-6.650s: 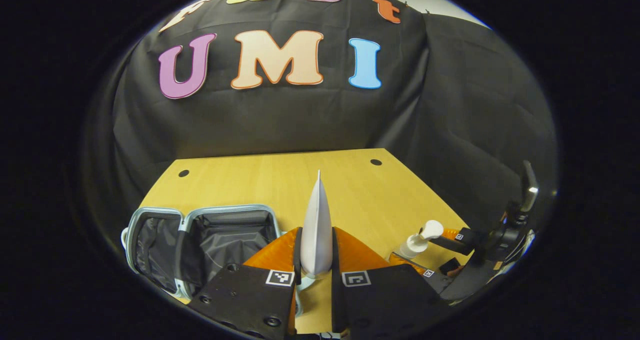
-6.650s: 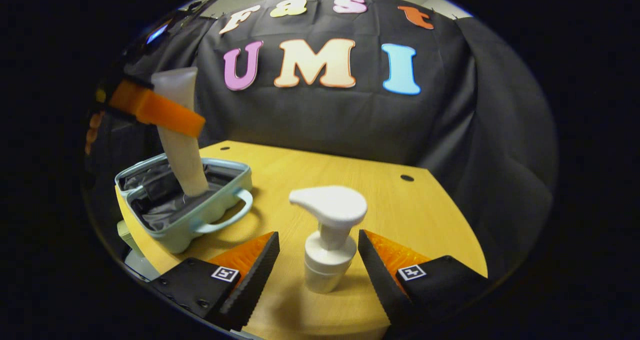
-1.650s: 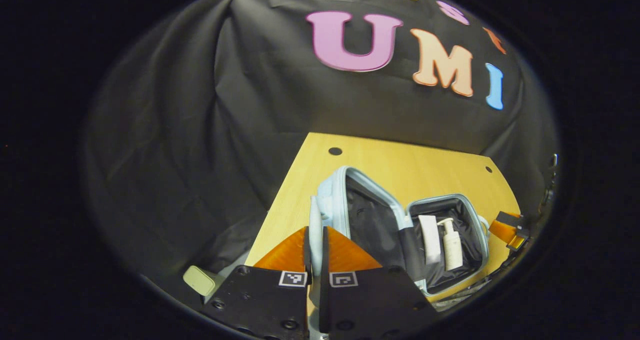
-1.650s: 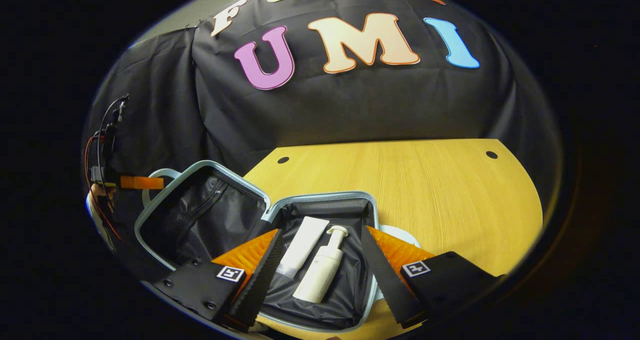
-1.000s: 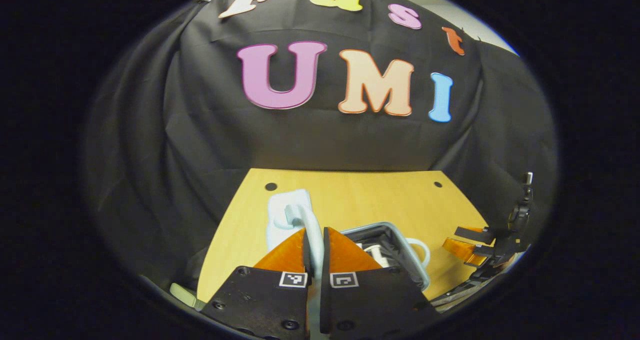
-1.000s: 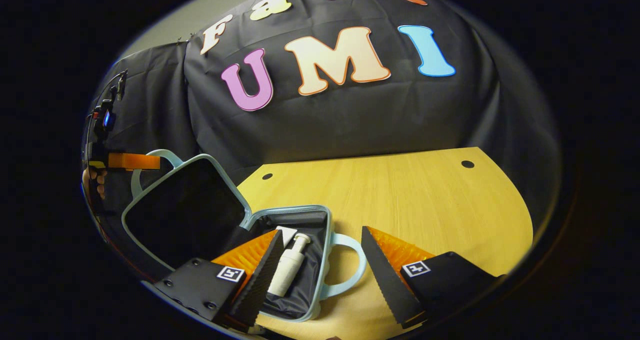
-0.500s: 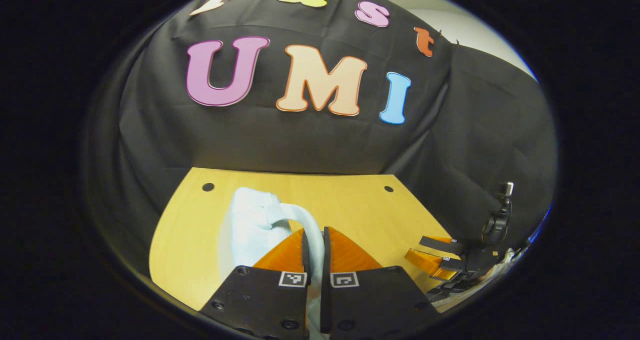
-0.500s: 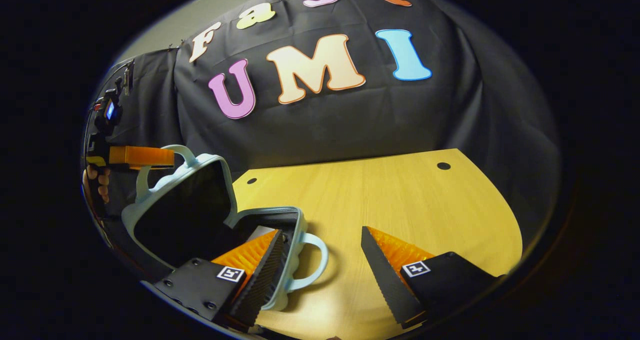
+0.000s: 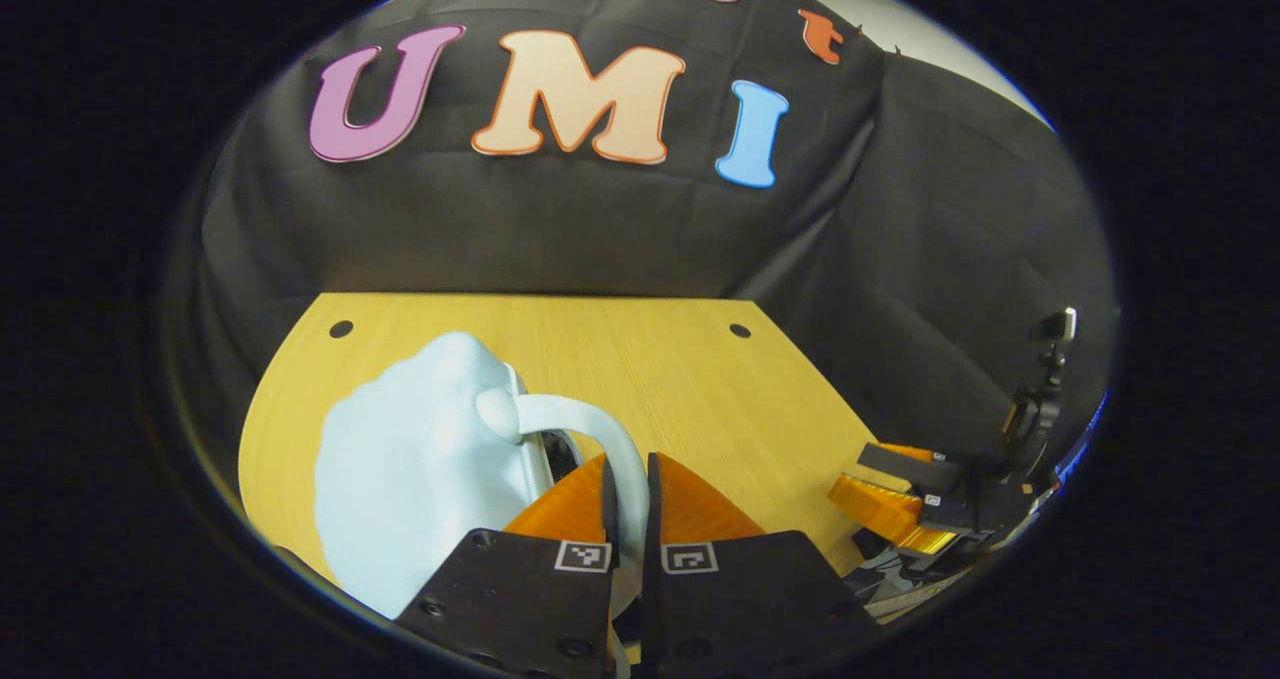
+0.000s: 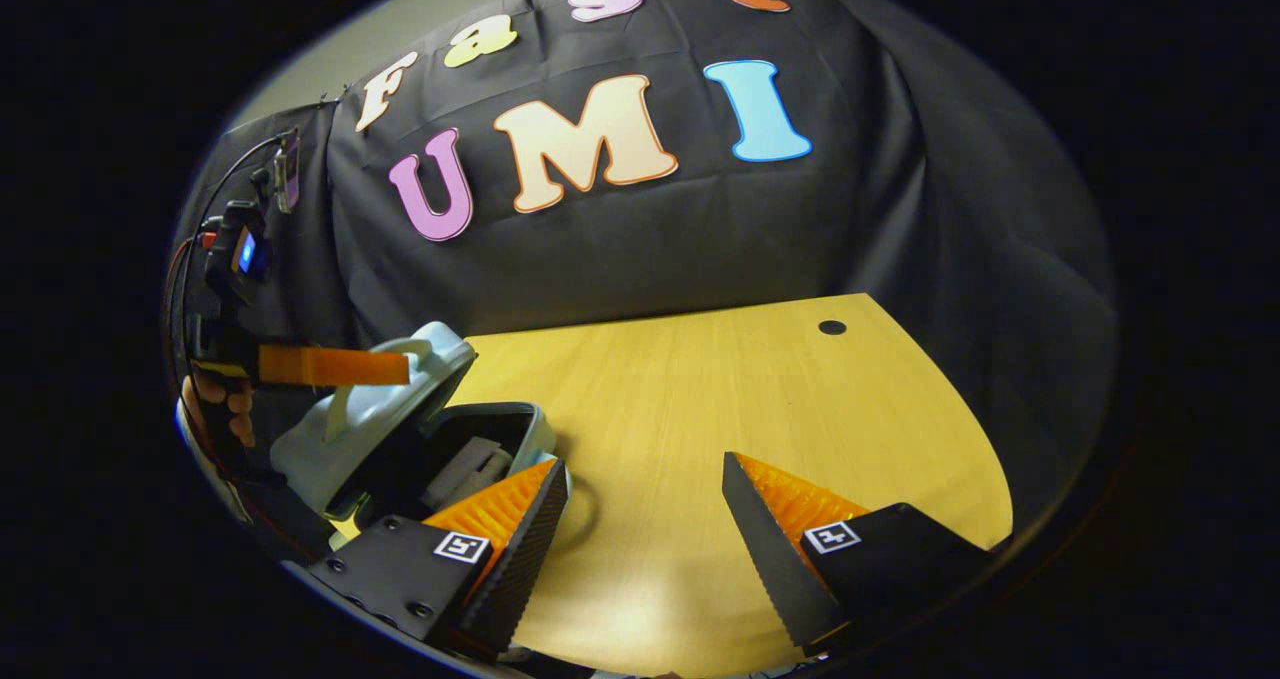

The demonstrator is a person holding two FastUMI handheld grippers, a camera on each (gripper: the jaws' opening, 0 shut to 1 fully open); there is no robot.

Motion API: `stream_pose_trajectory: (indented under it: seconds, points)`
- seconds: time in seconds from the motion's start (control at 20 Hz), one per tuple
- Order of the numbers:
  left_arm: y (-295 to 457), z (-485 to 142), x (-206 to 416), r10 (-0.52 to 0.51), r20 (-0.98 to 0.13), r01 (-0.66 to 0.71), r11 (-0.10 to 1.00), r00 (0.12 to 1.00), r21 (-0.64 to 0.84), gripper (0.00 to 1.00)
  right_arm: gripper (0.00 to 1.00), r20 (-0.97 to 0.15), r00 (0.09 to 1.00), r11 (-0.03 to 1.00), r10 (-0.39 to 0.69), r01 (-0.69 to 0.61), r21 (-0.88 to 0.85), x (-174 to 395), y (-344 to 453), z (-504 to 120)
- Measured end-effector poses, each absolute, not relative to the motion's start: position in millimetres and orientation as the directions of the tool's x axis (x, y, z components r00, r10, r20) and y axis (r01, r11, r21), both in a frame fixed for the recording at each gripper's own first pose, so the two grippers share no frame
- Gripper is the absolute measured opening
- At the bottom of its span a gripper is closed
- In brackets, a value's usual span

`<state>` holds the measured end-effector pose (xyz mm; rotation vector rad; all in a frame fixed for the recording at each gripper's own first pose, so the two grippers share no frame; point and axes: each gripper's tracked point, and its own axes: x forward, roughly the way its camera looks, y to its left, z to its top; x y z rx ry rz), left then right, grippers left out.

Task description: First open the suitcase, pack the skin care products into it, and then close the suitcase.

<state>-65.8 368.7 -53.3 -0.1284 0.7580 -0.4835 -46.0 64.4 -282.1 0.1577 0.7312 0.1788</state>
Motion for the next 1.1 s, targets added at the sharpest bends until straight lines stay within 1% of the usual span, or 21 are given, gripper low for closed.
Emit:
stream_pose_trajectory:
  seconds: [0.05,0.1,0.35,0.45,0.5,0.55,0.65,0.7,0.8,0.9,0.95,1.0,1.1]
  points:
    - [363,-63,-67,-0.46,-0.643,0.376,0.885,0.613,-0.275,0.07,0.98,-0.651,0.729,0.975,0.21,-0.103,0.199,-49,56,-282]
    - [355,-74,-69,-0.454,-0.655,0.376,0.887,0.603,-0.269,0.04,0.98,-0.654,0.729,0.976,0.203,-0.098,0.193,-50,47,-283]
    - [330,-125,-76,-0.405,-0.718,0.338,0.909,0.566,-0.246,0.04,0.98,-0.656,0.737,0.982,0.163,-0.061,0.177,-61,6,-281]
    - [325,-127,-77,-0.373,-0.717,0.316,0.923,0.589,-0.22,0.15,0.98,-0.649,0.745,0.983,0.155,-0.054,0.173,-61,-5,-277]
    - [320,-118,-72,-0.372,-0.687,0.325,0.923,0.624,-0.204,0.31,0.98,-0.643,0.751,0.984,0.153,-0.054,0.171,-59,-8,-273]
    - [319,-105,-68,-0.359,-0.649,0.321,0.93,0.671,-0.182,0.54,0.98,-0.635,0.757,0.984,0.153,-0.055,0.171,-57,-10,-270]
    - [318,-74,-54,-0.333,-0.565,0.303,0.941,0.755,-0.15,0.69,0.98,-0.61,0.776,0.982,0.16,-0.06,0.181,-49,-7,-260]
    - [320,-57,-47,-0.307,-0.519,0.283,0.951,0.798,-0.126,0.86,0.98,-0.589,0.792,0.98,0.164,-0.065,0.186,-42,-4,-251]
    - [331,-19,-35,-0.253,-0.421,0.247,0.967,0.871,-0.069,0.99,0.98,-0.519,0.837,0.979,0.173,-0.088,0.183,-22,7,-225]
    - [341,24,-31,-0.217,-0.309,0.223,0.975,0.926,-0.018,0.96,0.98,-0.421,0.893,0.983,0.161,-0.104,0.153,3,12,-190]
    - [347,41,-28,-0.199,-0.27,0.207,0.978,0.942,0.002,0.96,0.98,-0.358,0.921,0.984,0.152,-0.107,0.144,17,15,-166]
    - [352,61,-23,-0.179,-0.221,0.186,0.983,0.959,0.009,0.96,0.98,-0.301,0.943,0.985,0.141,-0.104,0.135,29,17,-143]
    - [356,93,-15,-0.174,-0.17,0.173,0.985,0.97,-0.017,0.97,0.98,-0.198,0.972,0.986,0.128,-0.103,0.13,43,20,-102]
